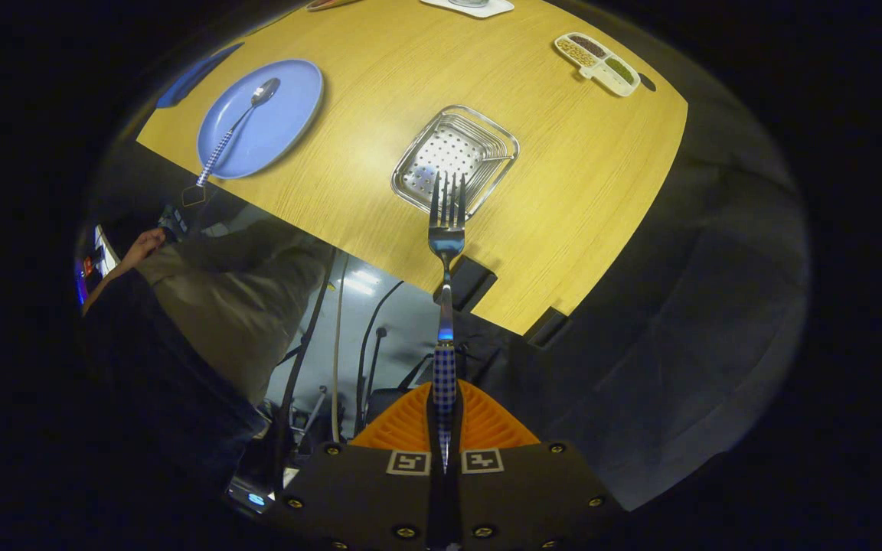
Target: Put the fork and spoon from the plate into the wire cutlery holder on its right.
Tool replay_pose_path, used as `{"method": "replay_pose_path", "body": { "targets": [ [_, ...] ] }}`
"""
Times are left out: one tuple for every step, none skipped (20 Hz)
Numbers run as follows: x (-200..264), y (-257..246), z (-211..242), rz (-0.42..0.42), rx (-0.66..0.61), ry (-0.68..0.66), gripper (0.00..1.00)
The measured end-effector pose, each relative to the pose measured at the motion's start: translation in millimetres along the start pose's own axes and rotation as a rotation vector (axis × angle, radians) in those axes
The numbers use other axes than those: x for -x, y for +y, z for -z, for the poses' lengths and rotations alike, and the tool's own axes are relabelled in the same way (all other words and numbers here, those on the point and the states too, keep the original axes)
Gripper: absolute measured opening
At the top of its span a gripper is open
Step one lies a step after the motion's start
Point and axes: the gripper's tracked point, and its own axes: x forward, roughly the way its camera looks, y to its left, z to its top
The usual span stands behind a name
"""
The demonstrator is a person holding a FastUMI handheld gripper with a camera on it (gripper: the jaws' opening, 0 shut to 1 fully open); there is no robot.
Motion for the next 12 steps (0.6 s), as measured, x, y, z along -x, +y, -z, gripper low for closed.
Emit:
{"method": "replay_pose_path", "body": {
  "targets": [
    [-1.0,-1.2,-1.7,-0.005,0.003,0.011,0.00],
    [-2.2,-3.9,-2.8,-0.007,0.012,0.026,0.00],
    [-3.1,-6.3,-4.4,-0.007,0.017,0.040,0.00],
    [-4.0,-8.6,-8.2,-0.009,0.018,0.049,0.00],
    [-4.9,-10.2,-11.3,-0.014,0.017,0.057,0.00],
    [-6.0,-11.0,-14.6,-0.022,0.015,0.065,0.00],
    [-6.4,-12.7,-17.5,-0.025,0.015,0.074,0.00],
    [-7.2,-15.1,-21.3,-0.023,0.015,0.079,0.00],
    [-7.2,-16.1,-23.8,-0.025,0.017,0.088,0.00],
    [-7.6,-15.7,-26.3,-0.035,0.019,0.098,0.00],
    [-7.6,-15.7,-27.5,-0.046,0.024,0.114,0.00],
    [-8.1,-16.2,-30.1,-0.051,0.030,0.128,0.00]
  ]
}}
